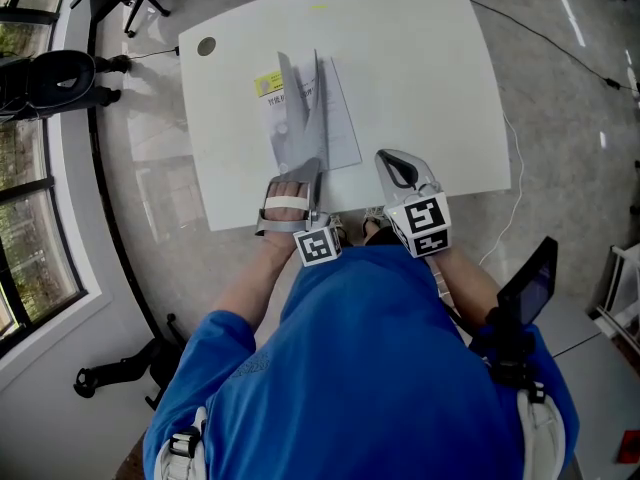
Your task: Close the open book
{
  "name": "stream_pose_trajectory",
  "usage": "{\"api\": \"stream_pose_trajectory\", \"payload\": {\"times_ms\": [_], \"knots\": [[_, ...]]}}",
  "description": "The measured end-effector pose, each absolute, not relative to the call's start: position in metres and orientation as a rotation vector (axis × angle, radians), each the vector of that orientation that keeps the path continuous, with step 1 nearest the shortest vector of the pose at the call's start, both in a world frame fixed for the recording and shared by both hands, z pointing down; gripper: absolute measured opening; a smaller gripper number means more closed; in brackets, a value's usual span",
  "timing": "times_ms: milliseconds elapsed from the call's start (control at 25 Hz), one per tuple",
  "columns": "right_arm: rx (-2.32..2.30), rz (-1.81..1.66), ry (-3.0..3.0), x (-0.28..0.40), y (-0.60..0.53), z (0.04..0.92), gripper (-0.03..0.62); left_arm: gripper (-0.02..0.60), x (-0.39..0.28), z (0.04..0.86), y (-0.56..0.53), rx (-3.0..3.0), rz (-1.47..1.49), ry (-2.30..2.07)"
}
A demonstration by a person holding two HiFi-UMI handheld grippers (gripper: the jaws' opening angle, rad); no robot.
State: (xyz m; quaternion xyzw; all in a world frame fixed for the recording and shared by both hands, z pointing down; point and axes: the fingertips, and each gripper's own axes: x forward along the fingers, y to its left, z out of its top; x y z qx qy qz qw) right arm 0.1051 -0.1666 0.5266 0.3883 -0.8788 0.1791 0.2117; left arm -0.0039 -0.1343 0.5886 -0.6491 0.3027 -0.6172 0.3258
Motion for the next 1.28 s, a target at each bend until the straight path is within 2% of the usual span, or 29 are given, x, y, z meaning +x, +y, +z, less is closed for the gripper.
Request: {"api": "stream_pose_trajectory", "payload": {"times_ms": [360, 880, 1280], "knots": [[1.079, 0.523, -2.437, 0.106, -0.168, 0.531, 0.003, 0.167, -0.005, 0.576, -0.134, -1.703, -1.581, 0.843], [1.073, 0.527, -2.442, 0.107, -0.167, 0.533, 0.003, 0.236, -0.002, 0.561, -0.134, -1.704, -1.484, 0.894], [1.074, 0.531, -2.435, 0.108, -0.166, 0.536, 0.003, 0.241, 0.013, 0.563, -0.122, -1.801, -1.418, 0.891]]}}
